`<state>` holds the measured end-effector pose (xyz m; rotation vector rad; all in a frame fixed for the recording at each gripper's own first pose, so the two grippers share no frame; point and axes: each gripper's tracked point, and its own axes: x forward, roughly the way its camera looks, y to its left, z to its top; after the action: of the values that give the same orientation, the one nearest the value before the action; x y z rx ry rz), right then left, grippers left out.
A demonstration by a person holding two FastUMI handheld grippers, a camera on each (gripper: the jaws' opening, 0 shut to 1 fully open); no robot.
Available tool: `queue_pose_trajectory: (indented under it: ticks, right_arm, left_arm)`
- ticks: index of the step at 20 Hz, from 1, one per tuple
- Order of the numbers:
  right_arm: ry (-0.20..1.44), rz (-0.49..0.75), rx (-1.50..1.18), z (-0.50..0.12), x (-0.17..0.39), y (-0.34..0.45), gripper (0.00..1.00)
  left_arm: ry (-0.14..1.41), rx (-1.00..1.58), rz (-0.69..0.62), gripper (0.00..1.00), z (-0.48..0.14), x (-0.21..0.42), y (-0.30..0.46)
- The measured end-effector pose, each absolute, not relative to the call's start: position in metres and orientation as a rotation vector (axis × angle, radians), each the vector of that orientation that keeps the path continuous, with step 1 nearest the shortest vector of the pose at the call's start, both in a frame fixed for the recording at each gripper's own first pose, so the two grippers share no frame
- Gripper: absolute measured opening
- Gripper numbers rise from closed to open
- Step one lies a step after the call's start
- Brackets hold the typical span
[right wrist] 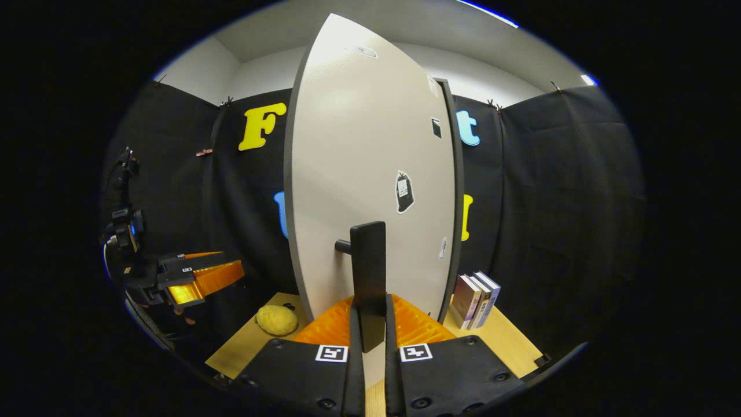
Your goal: Open the cabinet door with the right hand, grasp the bottle in the cabinet with the left hand and place it on the coaster, then close the cabinet door with the right hand.
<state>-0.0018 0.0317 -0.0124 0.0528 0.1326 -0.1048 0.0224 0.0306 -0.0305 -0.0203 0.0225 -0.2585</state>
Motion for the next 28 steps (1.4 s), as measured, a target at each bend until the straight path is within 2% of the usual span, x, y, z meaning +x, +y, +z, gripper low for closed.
queue_pose_trajectory:
  ticks: [6,10,16,17,18,19,20,21,22,26,27,28]
  right_arm:
    - [0.125,-0.094,0.073,-0.009,-0.033,-0.017,0.17]
    - [0.117,-0.063,0.072,-0.004,-0.042,-0.045,0.17]
    - [0.104,-0.123,0.067,-0.006,-0.056,-0.107,0.16]
    - [0.102,-0.131,0.067,-0.008,-0.053,-0.119,0.13]
    - [0.098,-0.138,0.079,-0.006,-0.059,-0.127,0.23]
    - [0.101,-0.14,0.098,-0.008,-0.06,-0.136,0.12]
    - [0.098,-0.144,0.112,-0.007,-0.062,-0.146,0.12]
    - [0.095,-0.152,0.114,-0.006,-0.064,-0.155,0.22]
    - [0.092,-0.16,0.11,-0.007,-0.065,-0.163,0.12]
    - [0.073,-0.086,0.167,0.001,-0.069,-0.162,0.12]
    - [0.068,-0.069,0.18,0.003,-0.07,-0.16,0.12]
    - [0.068,-0.06,0.192,0.003,-0.074,-0.163,0.12]
  left_arm:
    - [0.014,-0.031,-0.253,0.87,-0.032,0.093,-0.023]
    - [0.004,-0.04,-0.198,0.88,-0.031,0.148,-0.044]
    - [-0.018,-0.026,-0.181,0.88,-0.034,0.217,-0.08]
    - [-0.018,-0.036,-0.179,0.88,-0.035,0.229,-0.084]
    - [-0.015,-0.037,-0.17,0.88,-0.038,0.242,-0.086]
    - [-0.016,-0.031,-0.163,0.87,-0.04,0.255,-0.088]
    - [-0.011,-0.023,-0.163,0.87,-0.045,0.268,-0.092]
    - [-0.008,-0.021,-0.16,0.88,-0.048,0.279,-0.094]
    - [-0.004,-0.025,-0.155,0.88,-0.051,0.288,-0.096]
    - [0.012,-0.013,-0.135,0.88,-0.064,0.319,-0.098]
    - [0.009,0.001,-0.125,0.84,-0.065,0.325,-0.098]
    - [0.01,0.008,-0.121,0.88,-0.066,0.332,-0.099]
